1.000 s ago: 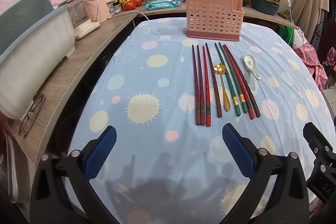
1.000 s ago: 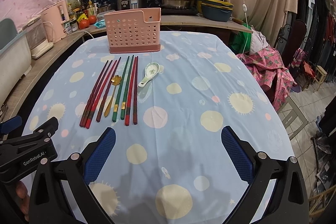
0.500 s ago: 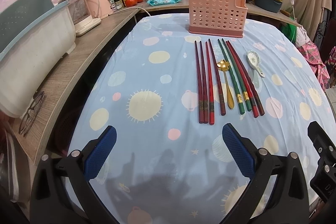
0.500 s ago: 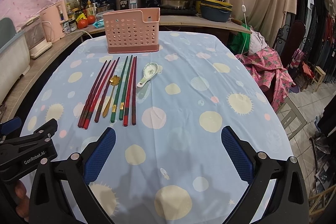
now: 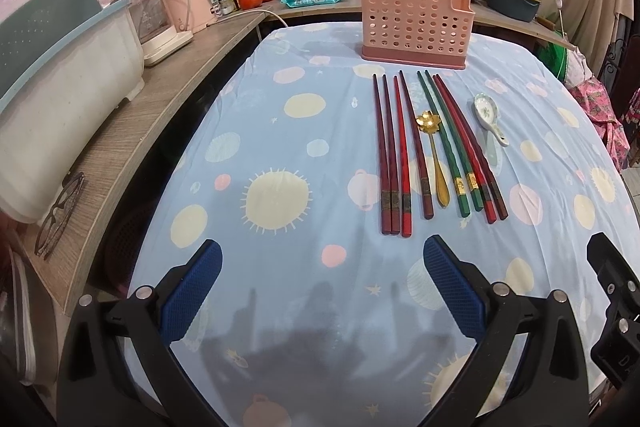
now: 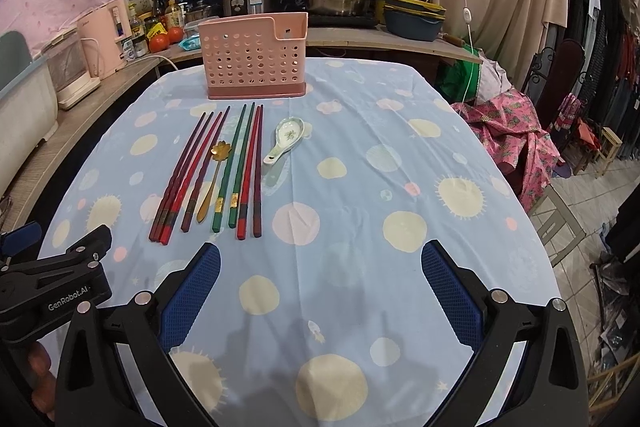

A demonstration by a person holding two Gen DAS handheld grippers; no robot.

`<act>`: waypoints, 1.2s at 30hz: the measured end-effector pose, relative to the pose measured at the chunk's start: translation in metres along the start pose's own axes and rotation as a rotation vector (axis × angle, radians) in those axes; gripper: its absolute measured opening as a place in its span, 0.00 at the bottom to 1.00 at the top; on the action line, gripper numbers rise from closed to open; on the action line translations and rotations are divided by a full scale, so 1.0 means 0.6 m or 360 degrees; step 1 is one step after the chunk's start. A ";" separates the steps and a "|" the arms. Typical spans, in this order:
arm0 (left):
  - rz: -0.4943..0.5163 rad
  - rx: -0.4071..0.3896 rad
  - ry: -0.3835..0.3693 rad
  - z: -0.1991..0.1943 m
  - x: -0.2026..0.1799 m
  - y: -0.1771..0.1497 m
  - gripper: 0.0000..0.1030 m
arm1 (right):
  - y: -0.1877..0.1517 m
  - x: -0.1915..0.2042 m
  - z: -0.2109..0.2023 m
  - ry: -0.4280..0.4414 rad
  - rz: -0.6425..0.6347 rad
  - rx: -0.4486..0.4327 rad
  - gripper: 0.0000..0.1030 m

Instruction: Organize utensils

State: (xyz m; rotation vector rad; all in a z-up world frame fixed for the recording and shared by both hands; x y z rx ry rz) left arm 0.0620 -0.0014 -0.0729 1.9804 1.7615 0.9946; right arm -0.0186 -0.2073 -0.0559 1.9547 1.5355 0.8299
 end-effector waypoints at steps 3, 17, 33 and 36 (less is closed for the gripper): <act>0.0000 0.0005 -0.0003 0.001 0.001 0.000 0.93 | 0.000 0.000 0.001 0.0001 0.0000 -0.0001 0.94; 0.0000 0.0011 -0.0003 0.003 0.001 -0.003 0.93 | -0.003 0.003 0.004 0.0008 0.0007 0.0004 0.94; -0.0017 0.0064 -0.0013 0.021 0.003 -0.006 0.93 | -0.004 -0.010 0.013 0.0012 0.0045 0.0019 0.94; -0.0031 0.0111 -0.0014 0.038 0.007 -0.005 0.93 | 0.000 -0.017 0.017 0.0015 0.0056 0.0020 0.94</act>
Point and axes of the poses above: each gripper's, at about its wrist camera, not at the fingertips, and z roughly the way its jaws point, x to its left, y to its top, the point moved 8 cm from there along z, roughly the way its jaws point, and after that the axes turned 13 degrees about y, right-handed, at the moved point
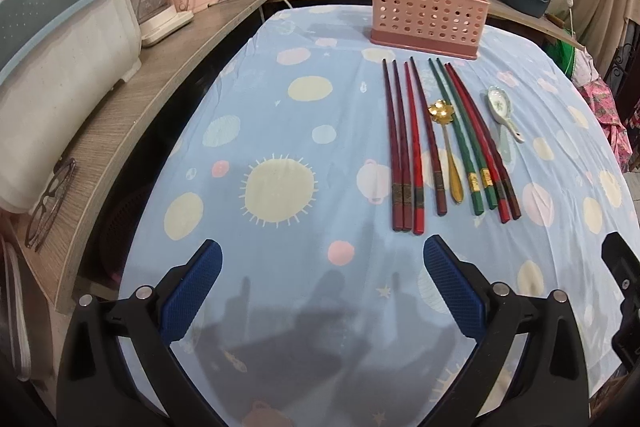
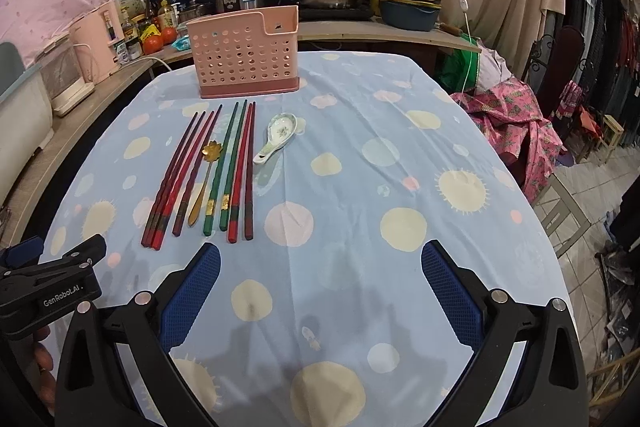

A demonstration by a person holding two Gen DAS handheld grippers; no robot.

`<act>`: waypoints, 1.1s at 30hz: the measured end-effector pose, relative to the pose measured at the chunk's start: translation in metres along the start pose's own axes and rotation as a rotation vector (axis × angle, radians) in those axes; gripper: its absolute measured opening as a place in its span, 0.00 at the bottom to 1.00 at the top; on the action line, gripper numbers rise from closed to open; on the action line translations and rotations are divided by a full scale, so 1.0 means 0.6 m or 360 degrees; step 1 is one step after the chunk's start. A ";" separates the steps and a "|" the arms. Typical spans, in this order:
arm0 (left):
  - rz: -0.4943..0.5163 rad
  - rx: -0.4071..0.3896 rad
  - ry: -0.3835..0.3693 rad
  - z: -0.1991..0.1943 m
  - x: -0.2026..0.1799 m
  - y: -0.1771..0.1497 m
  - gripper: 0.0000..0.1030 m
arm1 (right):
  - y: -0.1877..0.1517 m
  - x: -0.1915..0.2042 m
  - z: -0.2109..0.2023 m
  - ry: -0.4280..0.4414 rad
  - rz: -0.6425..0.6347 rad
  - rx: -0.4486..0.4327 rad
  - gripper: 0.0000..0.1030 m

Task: Organize utensils
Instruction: 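Close the left tool on a dark red chopstick while the right tool grasps the white ceramic spoon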

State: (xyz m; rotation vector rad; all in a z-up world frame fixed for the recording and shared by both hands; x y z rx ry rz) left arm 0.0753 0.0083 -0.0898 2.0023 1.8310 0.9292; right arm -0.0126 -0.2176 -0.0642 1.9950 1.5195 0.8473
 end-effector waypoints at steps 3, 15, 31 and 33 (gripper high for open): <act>-0.0018 0.0010 0.0000 0.012 0.004 0.007 0.93 | 0.005 -0.004 0.007 -0.0002 -0.0006 0.0008 0.94; -0.0021 0.0066 -0.0040 0.067 -0.020 0.046 0.92 | 0.023 -0.009 0.049 0.0022 -0.0008 0.0055 0.94; 0.0058 0.0137 -0.0124 0.120 -0.068 0.061 0.69 | 0.046 -0.006 0.104 0.0063 0.0009 0.0106 0.93; 0.0066 0.0130 -0.0123 0.121 -0.071 0.063 0.69 | 0.047 -0.005 0.108 0.0065 0.0009 0.0110 0.93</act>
Point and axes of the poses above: each gripper's, at about its wrist camera, not at the fingertips, and z roughly the way its jaws point, x to its left, y to its top, the point moved 8 cm from there along z, roughly the way its jaws point, and after that the axes turned 13 degrees about y, right-handed, at the moved point
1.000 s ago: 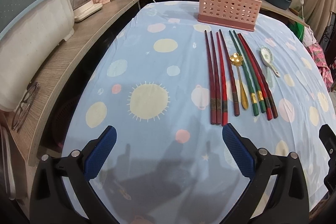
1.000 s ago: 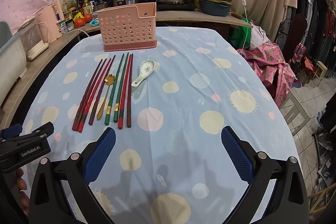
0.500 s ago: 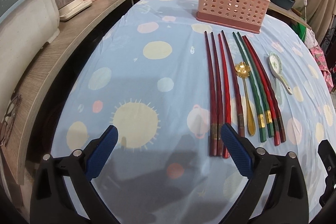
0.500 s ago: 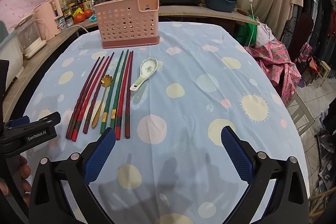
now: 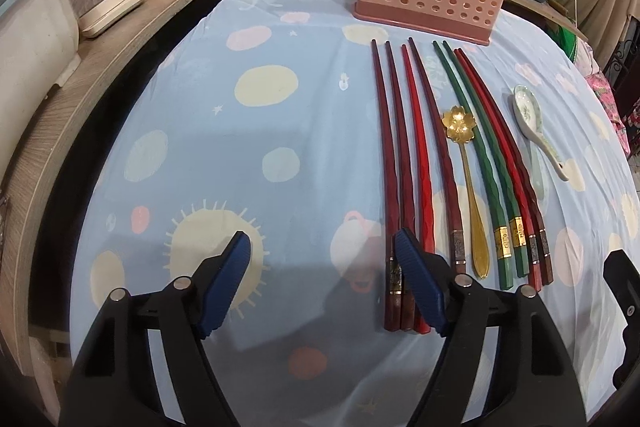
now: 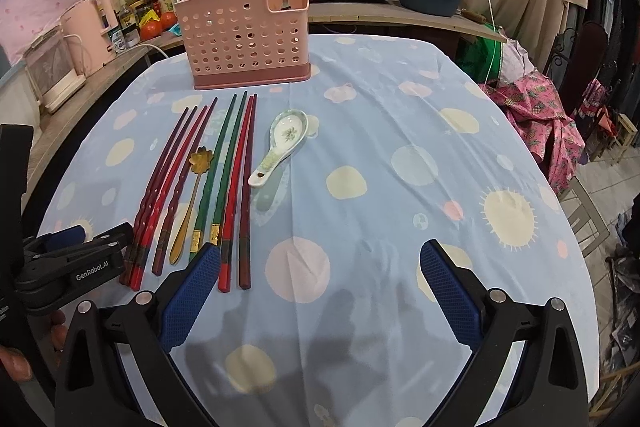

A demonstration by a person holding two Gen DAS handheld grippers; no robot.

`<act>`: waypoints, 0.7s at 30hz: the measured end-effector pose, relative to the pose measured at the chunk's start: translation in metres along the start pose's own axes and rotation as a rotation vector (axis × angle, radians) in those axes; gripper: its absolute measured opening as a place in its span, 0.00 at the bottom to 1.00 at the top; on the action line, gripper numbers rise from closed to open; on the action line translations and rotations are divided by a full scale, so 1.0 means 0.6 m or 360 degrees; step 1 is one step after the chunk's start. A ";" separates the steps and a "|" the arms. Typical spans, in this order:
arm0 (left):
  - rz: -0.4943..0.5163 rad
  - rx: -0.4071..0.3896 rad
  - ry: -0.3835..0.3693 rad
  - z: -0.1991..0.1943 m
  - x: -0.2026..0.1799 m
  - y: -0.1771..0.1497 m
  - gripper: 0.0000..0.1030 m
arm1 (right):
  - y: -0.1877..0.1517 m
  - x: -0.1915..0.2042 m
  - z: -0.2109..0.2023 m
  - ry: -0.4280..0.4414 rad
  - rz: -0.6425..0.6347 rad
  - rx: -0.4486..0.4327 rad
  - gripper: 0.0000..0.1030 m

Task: Organize utensils
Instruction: 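Close the left tool on a dark red chopstick while the right tool grasps the white ceramic spoon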

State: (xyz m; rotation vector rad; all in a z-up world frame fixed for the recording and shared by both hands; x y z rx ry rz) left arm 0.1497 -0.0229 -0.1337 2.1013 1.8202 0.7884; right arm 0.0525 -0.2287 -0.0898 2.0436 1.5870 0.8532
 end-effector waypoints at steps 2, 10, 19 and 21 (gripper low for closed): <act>0.0001 -0.0002 -0.0002 0.001 -0.001 0.001 0.69 | 0.001 0.000 0.002 0.0003 0.0002 0.0004 0.93; 0.0016 -0.0009 -0.0054 -0.009 -0.008 -0.001 0.63 | 0.002 -0.001 0.007 0.0006 0.0006 0.0007 0.93; 0.0009 0.0006 -0.0048 -0.003 -0.004 -0.009 0.60 | 0.000 -0.001 0.004 0.0011 0.0008 0.0000 0.93; 0.0011 0.0030 -0.0038 0.003 0.001 -0.015 0.51 | -0.001 -0.001 0.005 0.0015 0.0009 0.0000 0.93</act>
Point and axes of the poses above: each gripper's, at about its wrist camera, not at the fingertips, and z roughly the way its jaws point, x to its left, y to its top, the point moved 8 cm from there along z, roughly the way its jaws point, and after that the axes turned 13 degrees about y, right-handed, at the moved point
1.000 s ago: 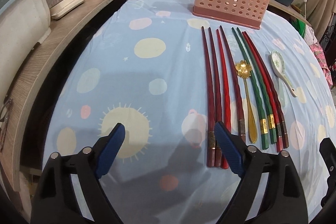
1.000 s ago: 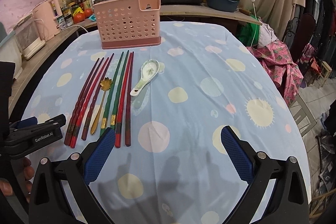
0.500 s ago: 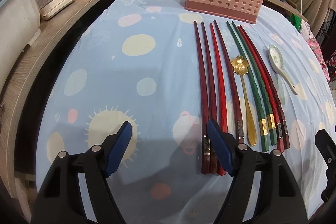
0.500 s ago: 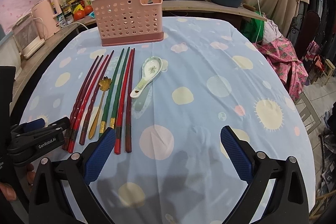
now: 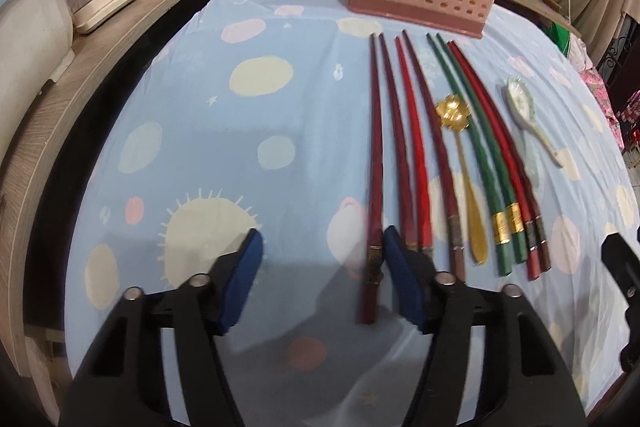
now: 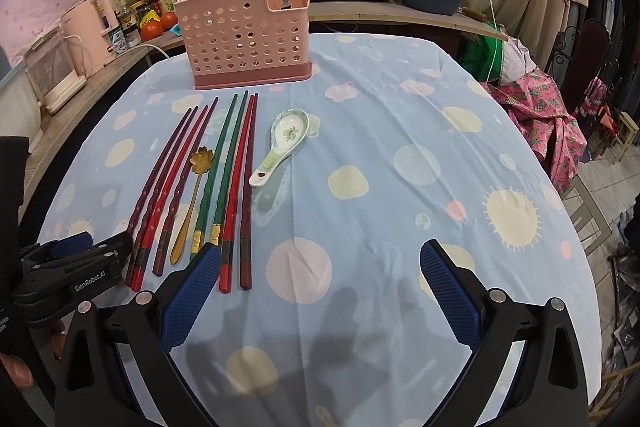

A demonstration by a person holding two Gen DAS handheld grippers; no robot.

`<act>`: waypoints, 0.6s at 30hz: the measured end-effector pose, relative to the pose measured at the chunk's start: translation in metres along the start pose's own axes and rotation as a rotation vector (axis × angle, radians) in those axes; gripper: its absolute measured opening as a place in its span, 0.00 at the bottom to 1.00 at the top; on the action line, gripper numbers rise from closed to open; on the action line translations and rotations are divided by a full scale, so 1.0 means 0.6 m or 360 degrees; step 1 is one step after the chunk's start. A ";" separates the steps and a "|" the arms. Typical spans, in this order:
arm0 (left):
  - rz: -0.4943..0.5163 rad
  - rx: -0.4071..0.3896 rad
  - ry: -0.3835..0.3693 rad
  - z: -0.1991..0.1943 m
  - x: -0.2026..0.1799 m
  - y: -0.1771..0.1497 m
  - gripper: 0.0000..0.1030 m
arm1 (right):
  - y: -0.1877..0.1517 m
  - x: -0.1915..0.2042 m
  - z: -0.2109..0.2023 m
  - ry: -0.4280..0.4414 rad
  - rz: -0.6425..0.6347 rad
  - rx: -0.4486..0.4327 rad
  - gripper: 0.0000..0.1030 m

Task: Organize utensils
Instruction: 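Close the left tool on a dark red chopstick while the right tool grasps the white ceramic spoon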

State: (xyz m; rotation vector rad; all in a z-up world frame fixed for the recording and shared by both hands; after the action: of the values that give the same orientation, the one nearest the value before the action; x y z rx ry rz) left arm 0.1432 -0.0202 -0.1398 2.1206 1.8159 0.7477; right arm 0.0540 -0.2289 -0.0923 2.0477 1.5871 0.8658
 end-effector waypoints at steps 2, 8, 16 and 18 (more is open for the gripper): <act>0.0002 -0.0011 0.0003 -0.001 0.004 -0.002 0.49 | -0.001 0.001 0.000 0.0003 0.0000 0.0003 0.90; -0.0001 -0.0017 -0.0032 -0.004 0.005 0.003 0.23 | 0.015 0.002 0.006 0.0048 0.0014 -0.0002 0.73; 0.0026 -0.0026 -0.0105 -0.006 -0.008 0.004 0.10 | 0.083 0.020 0.059 0.0265 0.0145 0.0014 0.39; 0.0022 -0.0024 -0.0114 -0.006 -0.008 0.003 0.10 | 0.090 0.023 0.085 0.0304 0.0184 0.0048 0.29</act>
State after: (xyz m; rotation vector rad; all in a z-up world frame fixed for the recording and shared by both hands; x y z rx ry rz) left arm 0.1424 -0.0260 -0.1370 2.1244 1.7549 0.6776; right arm 0.1295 -0.2277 -0.0911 2.1504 1.5995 1.1152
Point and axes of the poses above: each gripper's, at about its wrist camera, not at the fingertips, and z roughly the way its jaws point, x to its left, y to its top, the point moved 8 cm from there along z, roughly the way its jaws point, and after that the axes turned 13 degrees about y, right-handed, at the moved point
